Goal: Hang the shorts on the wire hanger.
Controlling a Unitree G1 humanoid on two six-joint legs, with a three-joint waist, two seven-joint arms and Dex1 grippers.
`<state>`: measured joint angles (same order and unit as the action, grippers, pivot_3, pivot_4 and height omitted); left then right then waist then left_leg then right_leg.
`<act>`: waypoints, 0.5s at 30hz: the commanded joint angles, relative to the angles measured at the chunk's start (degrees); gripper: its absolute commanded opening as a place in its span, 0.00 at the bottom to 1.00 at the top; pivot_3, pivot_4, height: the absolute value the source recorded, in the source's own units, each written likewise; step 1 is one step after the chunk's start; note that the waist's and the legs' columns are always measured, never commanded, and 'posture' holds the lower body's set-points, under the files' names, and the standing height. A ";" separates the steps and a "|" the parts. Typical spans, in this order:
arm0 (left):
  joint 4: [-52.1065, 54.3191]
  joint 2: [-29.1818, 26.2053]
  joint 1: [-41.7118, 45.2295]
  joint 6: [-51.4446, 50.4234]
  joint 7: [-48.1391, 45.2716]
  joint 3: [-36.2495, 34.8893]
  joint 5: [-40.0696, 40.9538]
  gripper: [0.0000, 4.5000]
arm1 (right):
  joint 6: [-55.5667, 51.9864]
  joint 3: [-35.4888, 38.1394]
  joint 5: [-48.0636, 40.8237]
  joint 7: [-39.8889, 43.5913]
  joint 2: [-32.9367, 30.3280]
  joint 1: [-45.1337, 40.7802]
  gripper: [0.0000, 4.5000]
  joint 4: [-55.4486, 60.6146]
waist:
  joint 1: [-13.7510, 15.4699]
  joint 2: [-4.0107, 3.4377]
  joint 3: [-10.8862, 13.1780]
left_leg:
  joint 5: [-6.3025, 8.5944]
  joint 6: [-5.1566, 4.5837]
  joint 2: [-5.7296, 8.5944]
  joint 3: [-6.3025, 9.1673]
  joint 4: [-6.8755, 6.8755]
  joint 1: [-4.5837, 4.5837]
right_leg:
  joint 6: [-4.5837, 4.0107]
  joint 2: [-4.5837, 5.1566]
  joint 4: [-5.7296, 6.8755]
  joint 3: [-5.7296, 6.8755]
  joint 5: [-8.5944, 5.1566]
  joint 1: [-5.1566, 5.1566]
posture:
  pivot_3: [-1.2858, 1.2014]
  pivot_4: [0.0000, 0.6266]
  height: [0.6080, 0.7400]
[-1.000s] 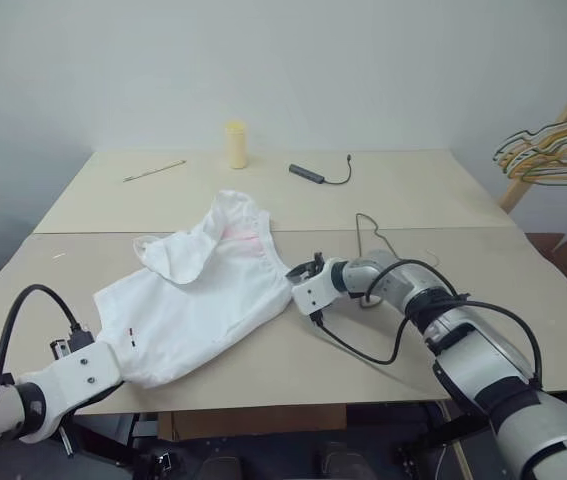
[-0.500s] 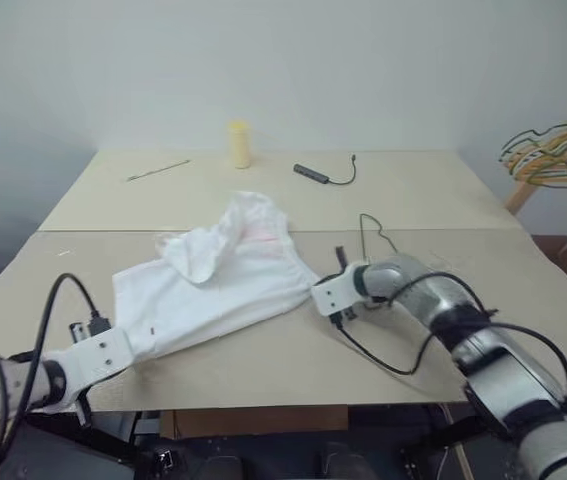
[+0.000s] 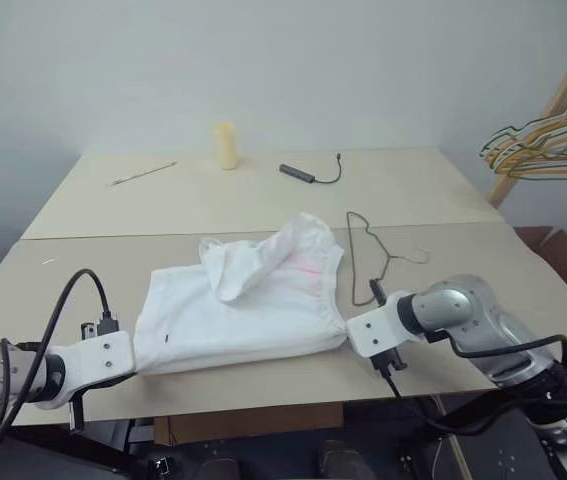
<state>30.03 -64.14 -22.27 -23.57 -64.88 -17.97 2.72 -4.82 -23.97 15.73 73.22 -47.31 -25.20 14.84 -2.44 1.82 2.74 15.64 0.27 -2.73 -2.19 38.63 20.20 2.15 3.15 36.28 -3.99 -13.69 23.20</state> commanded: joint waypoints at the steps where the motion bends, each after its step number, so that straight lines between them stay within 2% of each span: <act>1: -3.86 1.70 11.04 0.03 2.68 4.01 1.55 0.00 | -2.78 1.95 -0.68 -3.72 5.58 -8.95 0.01 -8.30 | -0.01 -0.05 0.01 | 0.00 0.00 0.00 0.00 0.04 -0.01 | -0.01 -0.01 0.03 0.00 0.01 -0.01 | 0.52 0.00 1.00; 2: -5.76 3.11 15.13 -0.47 4.08 5.92 1.56 0.00 | -2.84 2.00 -0.40 -5.10 7.32 -11.23 0.01 -11.42 | -0.01 -0.07 0.06 | -0.01 0.00 0.01 0.00 0.12 -0.08 | -0.05 -0.02 0.09 -0.01 0.03 -0.08 | 0.52 0.00 1.00; 4: -15.91 10.36 33.16 -1.28 14.63 13.17 -5.48 0.00 | -3.29 2.28 2.92 -15.79 14.72 -21.36 0.01 -25.62 | 0.17 -0.10 0.03 | -0.13 0.03 0.01 0.02 0.20 -0.05 | -0.09 -0.06 0.22 -0.02 0.12 -0.05 | 0.52 0.00 1.00; 5: -20.28 13.07 39.89 -1.12 18.77 15.87 -8.62 0.00 | -3.28 2.21 4.51 -20.37 17.41 -25.40 0.01 -31.53 | 0.22 0.01 0.10 | -0.20 0.06 0.10 0.07 0.27 -0.23 | 0.18 -0.05 0.38 -0.04 0.30 -0.24 | 0.52 0.00 1.00; 7: -30.47 19.33 53.39 1.00 29.90 18.39 -14.07 0.00 | -0.90 1.22 10.12 -35.05 21.60 -34.69 0.01 -45.44 | 0.20 0.13 0.04 | -0.42 0.15 0.13 0.24 0.24 -0.14 | 0.09 -0.12 0.41 -0.02 0.53 -0.20 | 0.52 0.00 1.00; 8: -37.09 23.65 62.26 3.41 41.60 16.47 -15.92 0.00 | 0.45 0.77 13.33 -45.72 23.18 -40.25 0.01 -52.66 | 0.26 0.17 0.04 | -0.51 0.27 0.19 0.35 0.25 -0.03 | -0.21 -0.10 0.48 -0.01 0.78 -0.11 | 0.53 0.00 1.00; 9: -42.03 25.33 69.62 7.34 51.24 15.27 -18.34 0.00 | 1.40 1.87 14.76 -56.61 24.86 -45.65 0.01 -58.70 | 0.19 0.26 -0.01 | -0.54 0.33 0.23 0.38 0.24 0.17 | -0.17 -0.07 0.41 0.00 0.87 0.04 | 0.53 0.00 1.00; 11: -45.96 26.27 78.25 12.83 62.36 12.43 -20.19 0.00 | 3.76 4.72 15.28 -71.87 26.44 -52.41 0.01 -64.77 | -0.26 0.42 -0.13 | -0.63 0.63 0.32 0.46 0.23 1.00 | -0.23 0.14 0.69 0.01 1.04 1.06 | 0.52 0.00 1.00; 12: -45.54 25.84 80.21 14.41 64.66 11.16 -20.11 0.00 | 5.35 6.25 14.89 -77.39 26.52 -54.26 0.01 -65.54 | -0.65 0.44 -0.15 | -0.77 0.87 0.37 0.50 0.08 1.64 | -0.19 0.20 0.82 0.00 1.12 1.73 | 0.52 0.00 1.00; 13: -43.86 24.72 81.20 16.15 65.67 9.70 -19.81 0.00 | 7.97 8.19 14.26 -82.39 26.15 -54.98 0.01 -64.31 | -0.97 0.45 -0.30 | -1.13 1.64 0.42 0.47 0.04 2.24 | -0.17 0.30 0.91 -0.05 1.17 2.48 | 0.52 0.00 1.00; 15: -39.93 22.29 80.62 19.27 66.43 7.12 -19.40 0.00 | 12.86 10.42 13.82 -88.06 25.04 -54.17 0.01 -60.57 | -1.84 0.41 -0.52 | -1.07 1.77 0.56 0.46 -0.41 2.57 | -0.15 0.45 1.04 -0.04 1.18 3.15 | 0.52 0.00 1.00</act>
<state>-12.65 -40.00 58.94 -7.11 -1.02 -7.08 -16.12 4.07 -16.71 30.21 -8.22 -20.70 -78.89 -48.68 -4.28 2.23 2.22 14.60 2.02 -2.12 -1.74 37.93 22.66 2.00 3.65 37.31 -4.01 -12.51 26.40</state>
